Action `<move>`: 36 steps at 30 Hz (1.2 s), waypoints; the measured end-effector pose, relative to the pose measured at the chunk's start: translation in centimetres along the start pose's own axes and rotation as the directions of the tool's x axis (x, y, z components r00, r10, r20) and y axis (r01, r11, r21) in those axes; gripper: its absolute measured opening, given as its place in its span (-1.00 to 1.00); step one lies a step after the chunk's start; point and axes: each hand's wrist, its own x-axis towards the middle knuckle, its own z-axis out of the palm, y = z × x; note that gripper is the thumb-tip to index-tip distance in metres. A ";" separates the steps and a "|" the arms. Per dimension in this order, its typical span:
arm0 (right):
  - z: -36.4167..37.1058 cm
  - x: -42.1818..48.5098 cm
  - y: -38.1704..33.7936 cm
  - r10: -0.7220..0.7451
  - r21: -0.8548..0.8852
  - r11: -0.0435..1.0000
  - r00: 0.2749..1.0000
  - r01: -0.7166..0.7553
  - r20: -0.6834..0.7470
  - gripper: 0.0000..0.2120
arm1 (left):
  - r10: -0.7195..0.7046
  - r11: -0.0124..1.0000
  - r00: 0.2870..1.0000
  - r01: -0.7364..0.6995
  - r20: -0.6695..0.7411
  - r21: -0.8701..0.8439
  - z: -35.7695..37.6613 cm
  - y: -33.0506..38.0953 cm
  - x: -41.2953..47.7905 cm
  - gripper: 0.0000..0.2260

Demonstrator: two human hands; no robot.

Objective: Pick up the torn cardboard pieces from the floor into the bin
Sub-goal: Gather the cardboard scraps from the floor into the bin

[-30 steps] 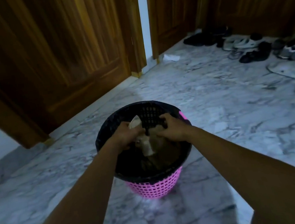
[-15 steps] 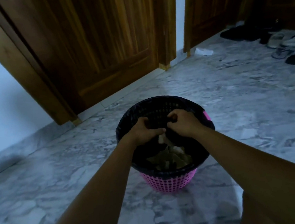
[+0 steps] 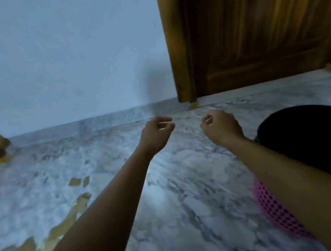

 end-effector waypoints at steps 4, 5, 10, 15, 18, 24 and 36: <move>7.1 -0.3 -7.4 -0.113 0.103 0.991 0.956 0.088 0.272 -0.77 | -0.062 0.998 0.995 0.064 -0.082 0.018 -8.9 -6.3 -0.5 -0.77; 8.6 -0.7 -8.9 -0.129 0.103 0.990 0.934 0.100 0.334 -0.75 | -0.080 0.996 0.992 0.082 -0.094 0.024 -10.6 -7.8 -0.7 -0.77; 17.1 -2.0 -16.9 -0.177 0.090 0.984 0.842 0.153 0.509 -0.66 | -0.135 0.989 0.982 0.142 -0.129 0.044 -20.8 -15.2 -1.4 -0.76; 22.9 -3.1 -25.0 -0.223 0.061 0.970 0.759 0.236 0.612 -0.62 | -0.210 0.975 0.966 0.218 -0.149 0.045 -30.1 -20.3 -3.3 -0.73; 26.7 -3.2 -28.6 -0.242 0.021 0.951 0.704 0.308 0.668 -0.62 | -0.284 0.955 0.945 0.294 -0.160 0.041 -33.9 -23.2 -4.0 -0.71; 35.3 -2.3 -30.6 -0.276 -0.041 0.880 0.580 0.473 0.766 -0.59 | -0.406 0.913 0.893 0.407 -0.195 -0.036 -35.7 -31.6 -4.3 -0.70; 56.0 5.6 -27.3 -0.370 -0.082 0.524 0.314 0.848 0.874 -0.41 | -0.482 0.822 0.831 0.539 -0.278 0.186 -32.4 -48.7 4.5 -0.54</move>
